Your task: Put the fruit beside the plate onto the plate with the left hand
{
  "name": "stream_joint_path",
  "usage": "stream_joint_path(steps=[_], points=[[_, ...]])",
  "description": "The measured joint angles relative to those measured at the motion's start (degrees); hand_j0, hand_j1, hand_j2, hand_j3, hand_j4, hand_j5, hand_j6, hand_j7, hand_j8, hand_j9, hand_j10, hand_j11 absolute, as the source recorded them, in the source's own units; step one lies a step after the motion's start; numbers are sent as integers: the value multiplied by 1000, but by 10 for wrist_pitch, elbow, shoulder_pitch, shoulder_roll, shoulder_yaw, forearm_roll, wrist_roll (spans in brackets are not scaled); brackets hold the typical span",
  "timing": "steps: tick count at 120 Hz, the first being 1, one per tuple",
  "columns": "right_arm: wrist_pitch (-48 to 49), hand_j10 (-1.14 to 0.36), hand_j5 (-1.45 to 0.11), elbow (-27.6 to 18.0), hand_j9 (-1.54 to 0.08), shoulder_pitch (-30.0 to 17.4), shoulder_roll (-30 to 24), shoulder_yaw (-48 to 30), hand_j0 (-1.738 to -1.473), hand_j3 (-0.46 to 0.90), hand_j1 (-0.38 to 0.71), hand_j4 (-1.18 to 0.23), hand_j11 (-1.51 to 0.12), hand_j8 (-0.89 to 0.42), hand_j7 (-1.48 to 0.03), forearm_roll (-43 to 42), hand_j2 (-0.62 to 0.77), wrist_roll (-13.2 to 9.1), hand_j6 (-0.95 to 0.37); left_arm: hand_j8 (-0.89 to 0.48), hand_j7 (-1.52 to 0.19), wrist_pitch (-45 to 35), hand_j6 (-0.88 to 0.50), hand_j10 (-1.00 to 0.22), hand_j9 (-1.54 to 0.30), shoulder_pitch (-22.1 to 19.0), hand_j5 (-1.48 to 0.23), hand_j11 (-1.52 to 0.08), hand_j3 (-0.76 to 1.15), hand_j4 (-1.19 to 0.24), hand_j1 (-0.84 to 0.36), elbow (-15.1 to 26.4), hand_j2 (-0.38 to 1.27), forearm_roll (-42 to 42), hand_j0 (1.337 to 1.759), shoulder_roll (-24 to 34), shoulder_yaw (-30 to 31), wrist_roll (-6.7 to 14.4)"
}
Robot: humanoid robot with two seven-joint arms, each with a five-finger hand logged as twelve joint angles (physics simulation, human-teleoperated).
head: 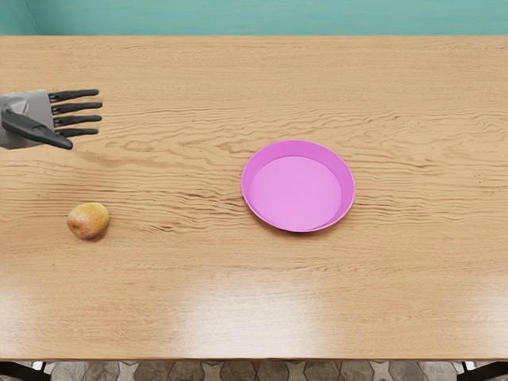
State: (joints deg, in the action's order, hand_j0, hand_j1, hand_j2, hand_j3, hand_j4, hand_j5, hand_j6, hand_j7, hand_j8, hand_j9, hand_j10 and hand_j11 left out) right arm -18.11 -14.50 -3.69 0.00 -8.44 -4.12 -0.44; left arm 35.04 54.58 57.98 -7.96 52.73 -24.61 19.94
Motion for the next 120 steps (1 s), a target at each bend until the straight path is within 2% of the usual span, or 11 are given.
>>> stream_joint_path(steps=[14,23,28,35,43,57,68,81,90,100,120], points=[[0,0,0,0,0,0,0,0,-1658,0,-349,0,0,0,0,0,0,0,0,-21,-30,0,-21,-21,-30,1,-30,-30,0,-21,321,0,5,2,1658,-1,0,7],[1,0,0,0,0,0,0,-1,-1658,0,-349,0,0,0,0,1,0,0,0,-49,-66,0,-49,-49,-66,4,-66,-66,0,-49,288,7,10,12,1658,-29,-4,70],[1,0,0,0,0,0,0,-1,-1658,0,-349,0,0,0,0,1,0,0,0,-75,-101,0,-75,-76,-101,4,-101,-101,0,-76,256,18,15,40,1658,-29,-15,97],[1,0,0,0,0,0,0,-1,-1658,0,-349,0,0,0,0,1,0,0,0,-105,-139,0,-105,-106,-139,7,-139,-139,0,-106,221,57,21,105,1658,-6,-37,120],[1,0,0,0,0,0,0,-1,-1658,0,-349,0,0,0,0,1,0,0,0,-130,-171,0,-130,-131,-171,15,-171,-171,0,-131,191,106,26,165,1658,12,-57,134],[1,0,0,0,0,0,0,-1,-1658,0,-349,0,0,0,0,1,0,0,0,-159,-206,0,-159,-159,-206,24,-206,-206,0,-159,159,195,32,241,1658,46,-78,145],[1,0,0,0,0,0,0,-1,-1658,0,-349,0,0,0,0,1,0,0,0,-171,-221,-1,-172,-171,-221,20,-222,-221,0,-171,145,268,34,319,1658,48,-85,148],[1,0,0,0,0,0,0,-1,-1658,0,-349,0,0,0,0,1,0,0,0,-181,-232,-63,-182,-181,-232,-9,-232,-232,0,-181,136,332,37,425,1658,40,-85,150],[1,0,0,0,0,0,0,-1,-1658,0,-349,0,0,0,0,1,0,0,0,-186,-237,-123,-186,-185,-237,-19,-237,-237,0,-185,132,358,38,504,1658,29,-85,150],[1,0,0,0,0,0,0,-1,-1658,0,-349,0,0,0,0,1,0,0,0,-189,-241,-165,-190,-188,-240,-56,-241,-240,0,-189,129,377,39,595,1658,-4,-81,150],[1,0,0,0,0,0,0,-1,-1658,0,-349,0,0,0,0,1,0,0,0,-195,-246,-199,-195,-193,-246,-67,-246,-246,0,-194,125,405,40,708,1658,-3,-35,151]])
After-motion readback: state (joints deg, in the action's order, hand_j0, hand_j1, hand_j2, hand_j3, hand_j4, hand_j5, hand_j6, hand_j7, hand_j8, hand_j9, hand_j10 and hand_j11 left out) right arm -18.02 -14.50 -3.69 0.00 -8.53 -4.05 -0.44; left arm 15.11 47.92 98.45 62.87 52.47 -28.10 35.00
